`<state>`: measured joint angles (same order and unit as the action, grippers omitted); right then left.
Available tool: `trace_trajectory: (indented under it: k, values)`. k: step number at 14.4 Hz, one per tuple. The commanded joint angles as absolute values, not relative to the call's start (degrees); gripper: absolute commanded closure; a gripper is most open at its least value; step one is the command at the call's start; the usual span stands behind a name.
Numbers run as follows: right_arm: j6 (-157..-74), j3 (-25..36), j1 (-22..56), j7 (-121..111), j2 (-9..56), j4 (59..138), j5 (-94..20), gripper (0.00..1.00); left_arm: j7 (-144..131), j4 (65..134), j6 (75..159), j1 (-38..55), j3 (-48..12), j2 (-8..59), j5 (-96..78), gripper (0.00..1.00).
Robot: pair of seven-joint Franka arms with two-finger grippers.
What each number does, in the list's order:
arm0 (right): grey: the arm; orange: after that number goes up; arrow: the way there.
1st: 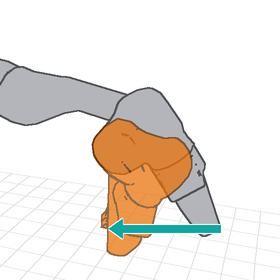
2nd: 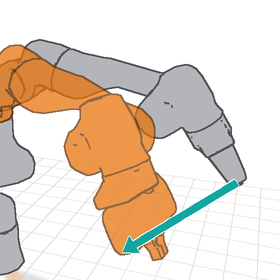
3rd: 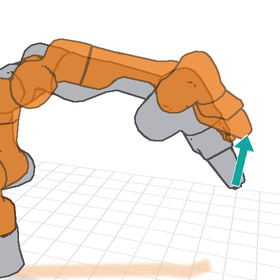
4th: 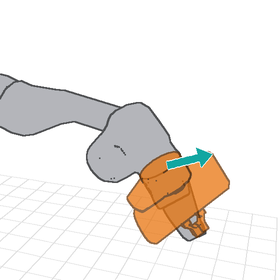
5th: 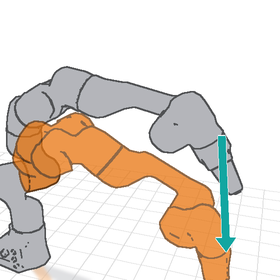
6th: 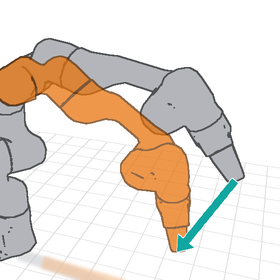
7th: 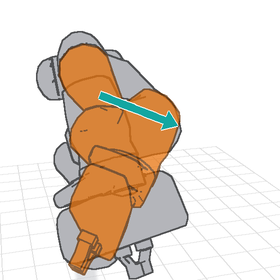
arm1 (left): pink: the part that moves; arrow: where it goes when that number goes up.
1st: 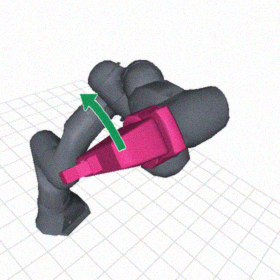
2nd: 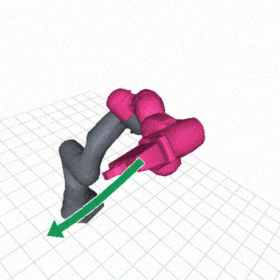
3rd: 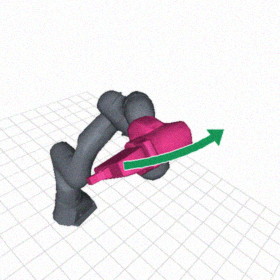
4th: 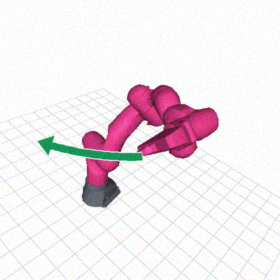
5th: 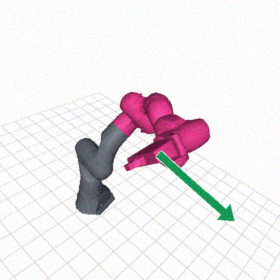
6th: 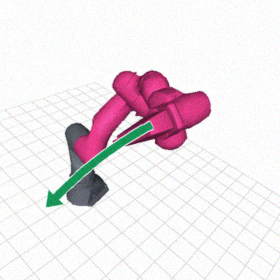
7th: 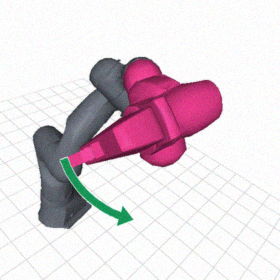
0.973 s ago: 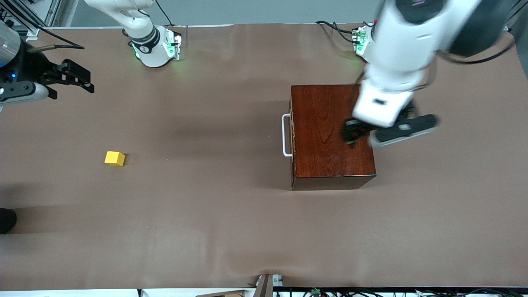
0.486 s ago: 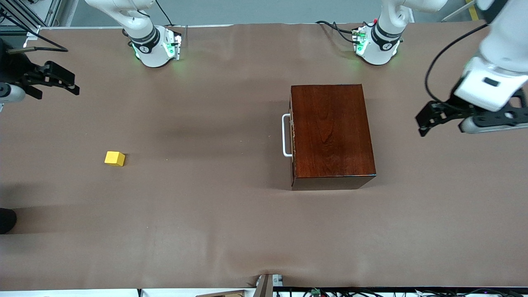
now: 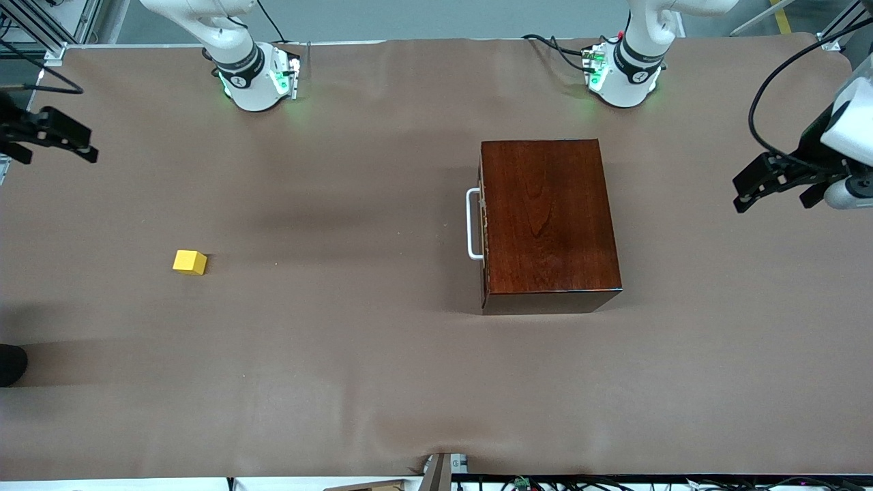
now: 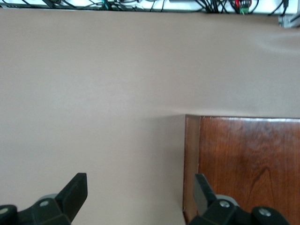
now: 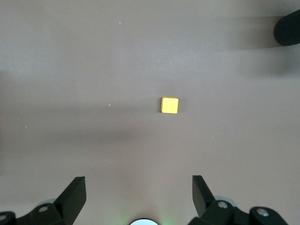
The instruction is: Open drawer, take yellow block, close drawer
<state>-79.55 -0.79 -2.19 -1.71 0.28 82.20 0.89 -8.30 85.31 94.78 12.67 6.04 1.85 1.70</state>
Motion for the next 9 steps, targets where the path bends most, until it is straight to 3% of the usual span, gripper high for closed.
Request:
trace_trajectory:
  k: [1,4,9]
  values:
    - [-79.8,-0.1,-0.9,-1.6,0.4,81.9,1.1,0.00,-6.6,90.5,94.5,7.0,0.1,-1.9,0.9,0.00]
    - [-80.0,-0.2,-0.4,-1.1,0.7,81.7,0.9,0.00,-6.6,94.2,94.3,3.8,-4.3,-4.5,0.9,0.00]
    - [-79.5,-0.3,-0.9,-1.1,0.7,81.7,0.9,0.00,-6.6,97.1,92.4,2.5,-6.0,-7.9,1.0,0.00]
